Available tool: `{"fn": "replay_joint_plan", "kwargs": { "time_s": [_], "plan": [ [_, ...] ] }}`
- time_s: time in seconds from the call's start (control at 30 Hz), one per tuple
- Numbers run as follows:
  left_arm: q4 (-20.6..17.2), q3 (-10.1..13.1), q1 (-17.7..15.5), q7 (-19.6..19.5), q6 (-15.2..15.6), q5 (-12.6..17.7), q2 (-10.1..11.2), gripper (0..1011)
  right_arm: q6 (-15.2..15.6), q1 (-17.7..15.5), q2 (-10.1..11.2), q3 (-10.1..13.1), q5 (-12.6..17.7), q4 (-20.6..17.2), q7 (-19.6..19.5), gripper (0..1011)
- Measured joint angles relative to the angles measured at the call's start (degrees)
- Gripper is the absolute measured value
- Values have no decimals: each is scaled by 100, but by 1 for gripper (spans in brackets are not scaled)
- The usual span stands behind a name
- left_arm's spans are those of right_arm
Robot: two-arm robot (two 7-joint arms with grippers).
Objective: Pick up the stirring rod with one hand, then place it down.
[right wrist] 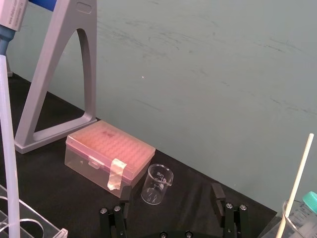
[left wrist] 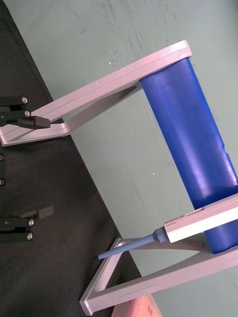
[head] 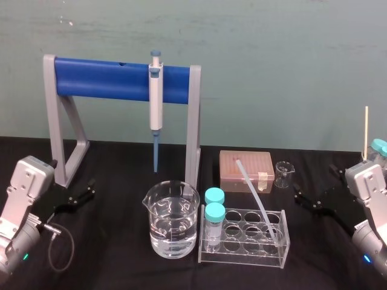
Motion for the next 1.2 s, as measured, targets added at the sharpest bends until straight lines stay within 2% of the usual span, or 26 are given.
{"fn": "replay_joint_plan", "kwargs": {
  "time_s": [1.2],
  "plan": [
    [0,0,0,0,0,0,0,1000,0,0,0,0,0,0,0,1000]
  ]
}}
